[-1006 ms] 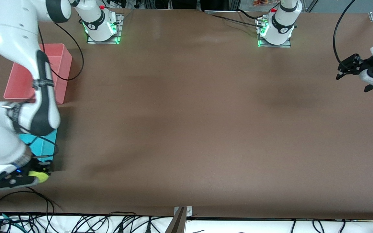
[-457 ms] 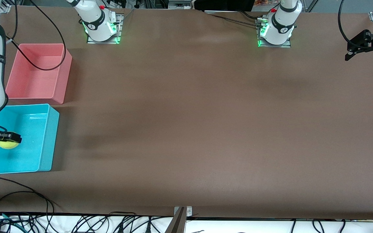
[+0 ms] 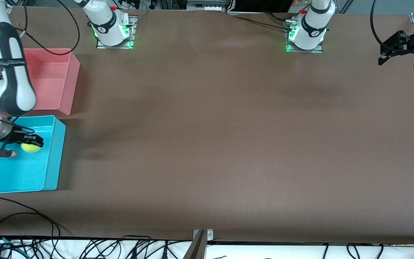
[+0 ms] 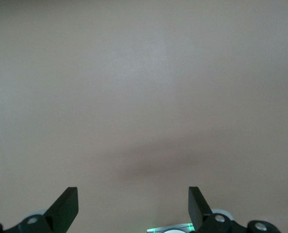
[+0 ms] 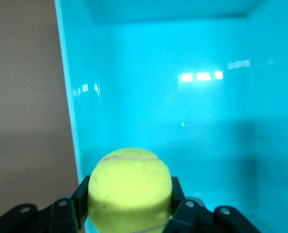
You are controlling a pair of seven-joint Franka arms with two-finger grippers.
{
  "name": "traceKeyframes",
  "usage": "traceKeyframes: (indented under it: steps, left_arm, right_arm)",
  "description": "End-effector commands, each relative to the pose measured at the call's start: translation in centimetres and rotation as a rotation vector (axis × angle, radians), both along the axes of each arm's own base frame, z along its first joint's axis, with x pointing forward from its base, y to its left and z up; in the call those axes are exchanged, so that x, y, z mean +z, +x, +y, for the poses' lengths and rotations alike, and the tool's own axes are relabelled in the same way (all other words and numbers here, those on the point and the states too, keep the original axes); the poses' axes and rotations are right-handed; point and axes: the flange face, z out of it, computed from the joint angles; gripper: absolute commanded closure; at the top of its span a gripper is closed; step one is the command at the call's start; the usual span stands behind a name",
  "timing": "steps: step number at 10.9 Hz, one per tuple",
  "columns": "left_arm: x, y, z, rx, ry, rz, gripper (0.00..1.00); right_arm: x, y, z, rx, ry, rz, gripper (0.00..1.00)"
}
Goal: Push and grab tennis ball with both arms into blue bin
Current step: 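Lift the ball with the right gripper and lower it into the cyan bin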
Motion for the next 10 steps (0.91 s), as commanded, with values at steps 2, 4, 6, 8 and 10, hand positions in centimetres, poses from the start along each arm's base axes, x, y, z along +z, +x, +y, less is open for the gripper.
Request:
traceKeyframes:
  steps: [2,4,6,8,10]
  left_arm:
    - [-0.3,-0.6,-0.2,0.005,0.022,0.023,0.00]
    - [-0.3,-0.6,-0.3,0.004,0.021,0.023,0.00]
    - [-0.3,-0.6,-0.3,0.002,0.021,0.023,0.00]
    - [-0.3,-0.6,-0.3,0.002,0.019,0.024,0.00]
    - [-0.3,-0.6,-0.3,0.010,0.020,0.025,0.00]
  right_arm:
    - [-2.0,-4.9,-3.7,0.072,-0.011,-0.024,0.89]
    - [-3.4,-6.0,-4.8,0.057,-0.008,-0.008,0.89]
    - [-5.3,-6.8,-4.7,0.053,-0.003,0.014,0.88]
    - [-6.0,-7.2,-5.2,0.044,0.000,0.026,0.76]
    - [-5.7,-7.0,-5.1,0.045,0.001,0.026,0.00]
